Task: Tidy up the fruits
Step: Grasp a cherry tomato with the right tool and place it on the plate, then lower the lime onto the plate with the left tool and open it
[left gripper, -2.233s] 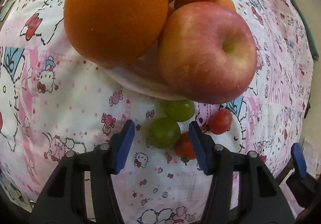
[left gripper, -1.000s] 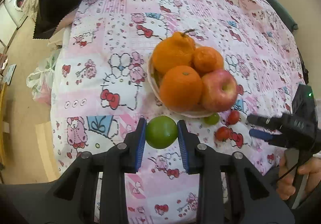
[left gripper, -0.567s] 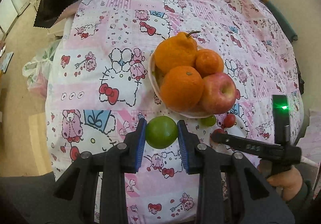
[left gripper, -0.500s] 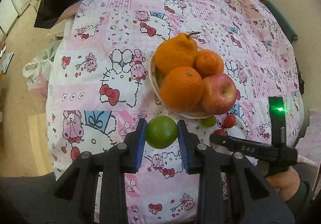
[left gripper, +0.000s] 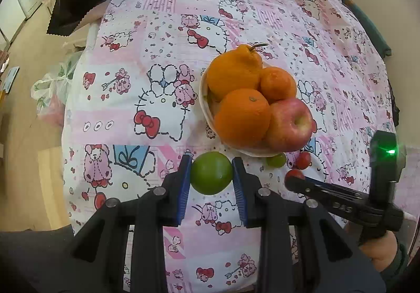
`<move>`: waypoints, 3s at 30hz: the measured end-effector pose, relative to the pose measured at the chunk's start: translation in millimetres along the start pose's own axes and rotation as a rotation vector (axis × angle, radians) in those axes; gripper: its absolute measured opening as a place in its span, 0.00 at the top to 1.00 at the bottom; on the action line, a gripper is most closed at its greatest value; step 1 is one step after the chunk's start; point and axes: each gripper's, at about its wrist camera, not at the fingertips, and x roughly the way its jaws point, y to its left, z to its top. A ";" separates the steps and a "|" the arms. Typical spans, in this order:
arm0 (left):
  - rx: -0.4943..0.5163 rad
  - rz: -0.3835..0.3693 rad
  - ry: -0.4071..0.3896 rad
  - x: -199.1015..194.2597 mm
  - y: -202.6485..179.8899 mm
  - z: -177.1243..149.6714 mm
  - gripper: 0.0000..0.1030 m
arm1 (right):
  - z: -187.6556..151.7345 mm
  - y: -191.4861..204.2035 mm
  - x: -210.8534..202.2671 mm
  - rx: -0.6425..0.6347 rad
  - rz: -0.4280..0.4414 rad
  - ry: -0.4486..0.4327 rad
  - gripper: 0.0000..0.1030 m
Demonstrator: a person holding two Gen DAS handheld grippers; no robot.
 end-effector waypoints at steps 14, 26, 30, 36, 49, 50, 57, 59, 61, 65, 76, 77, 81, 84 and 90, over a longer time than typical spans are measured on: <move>-0.030 -0.005 -0.019 -3.1 4.7 6.7 0.74 | 48.5 58.8 -47.9 -0.162 0.095 -0.218 0.69; -0.034 0.004 -0.022 2.6 4.9 15.3 0.74 | 76.9 64.2 -6.2 -0.162 0.088 -0.154 0.69; -0.041 0.002 -0.004 7.8 4.9 15.1 0.74 | 78.6 58.9 -5.9 -0.132 0.081 -0.166 0.66; -0.031 0.003 -0.004 9.4 1.9 14.5 0.74 | 80.2 53.3 -17.2 -0.101 0.131 -0.190 0.53; -0.176 -0.039 0.018 18.1 32.0 46.9 0.74 | 62.8 30.2 -67.8 -0.030 0.158 -0.265 0.45; -0.203 -0.045 0.017 21.2 35.1 52.7 0.74 | 62.6 28.6 -72.2 -0.027 0.155 -0.275 0.43; -0.262 -0.099 0.008 55.3 36.9 75.1 0.74 | 67.7 11.9 -96.4 -0.003 0.133 -0.328 0.24; -0.284 -0.115 0.002 63.8 37.1 77.9 0.74 | 67.2 6.9 -99.9 0.009 0.134 -0.331 0.24; -0.298 -0.133 0.003 72.2 37.2 81.0 0.74 | 68.3 2.4 -103.3 0.017 0.131 -0.338 0.24; -0.322 -0.146 0.011 88.3 37.1 80.9 0.74 | 72.0 -3.6 -104.7 0.040 0.144 -0.344 0.24; -0.327 -0.158 0.016 94.2 32.5 74.9 0.23 | 73.3 4.8 -95.6 0.014 0.149 -0.317 0.24; -0.317 -0.157 0.015 93.8 31.8 75.2 0.23 | 73.1 5.9 -94.6 0.009 0.148 -0.314 0.24; -0.296 -0.130 -0.014 85.0 31.0 75.3 0.23 | 71.8 6.4 -94.1 -0.001 0.135 -0.315 0.24; -0.256 -0.100 -0.058 71.4 27.7 73.8 0.23 | 70.7 2.9 -95.2 0.007 0.125 -0.321 0.24; -0.179 -0.045 -0.139 44.3 19.4 67.1 0.23 | 67.3 -5.4 -99.5 0.030 0.107 -0.333 0.24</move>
